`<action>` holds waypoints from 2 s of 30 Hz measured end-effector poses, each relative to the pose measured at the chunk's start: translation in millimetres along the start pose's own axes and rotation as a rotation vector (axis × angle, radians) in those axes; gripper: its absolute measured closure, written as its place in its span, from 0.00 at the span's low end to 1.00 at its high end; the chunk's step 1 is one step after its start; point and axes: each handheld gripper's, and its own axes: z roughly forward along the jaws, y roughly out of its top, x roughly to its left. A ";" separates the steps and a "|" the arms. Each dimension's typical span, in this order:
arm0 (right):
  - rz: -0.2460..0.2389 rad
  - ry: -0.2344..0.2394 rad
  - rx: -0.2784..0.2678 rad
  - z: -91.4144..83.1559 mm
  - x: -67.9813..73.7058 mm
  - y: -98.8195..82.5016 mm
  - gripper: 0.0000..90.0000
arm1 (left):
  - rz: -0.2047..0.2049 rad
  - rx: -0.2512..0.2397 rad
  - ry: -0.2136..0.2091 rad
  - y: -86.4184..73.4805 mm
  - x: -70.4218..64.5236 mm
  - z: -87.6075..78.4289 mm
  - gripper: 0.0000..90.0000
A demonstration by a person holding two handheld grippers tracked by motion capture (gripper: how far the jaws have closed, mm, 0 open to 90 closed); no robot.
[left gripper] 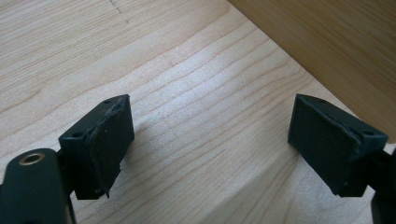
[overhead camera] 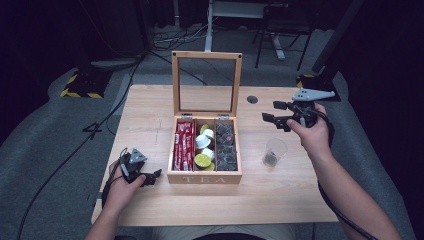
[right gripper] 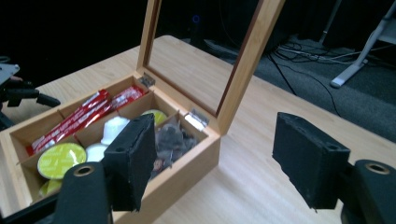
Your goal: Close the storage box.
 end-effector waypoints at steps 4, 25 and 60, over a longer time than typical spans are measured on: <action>-0.016 0.005 -0.006 9.1 -2.1 14.2 0.34 | 0.000 0.000 0.000 0.0 0.0 0.0 0.16; 0.021 0.019 -0.083 85.3 -43.0 83.7 0.30 | 0.000 0.001 0.000 0.0 0.0 -0.1 0.17; 0.075 -0.028 -0.075 141.4 -73.0 115.3 0.65 | 0.008 0.000 -0.003 0.2 0.9 0.0 0.16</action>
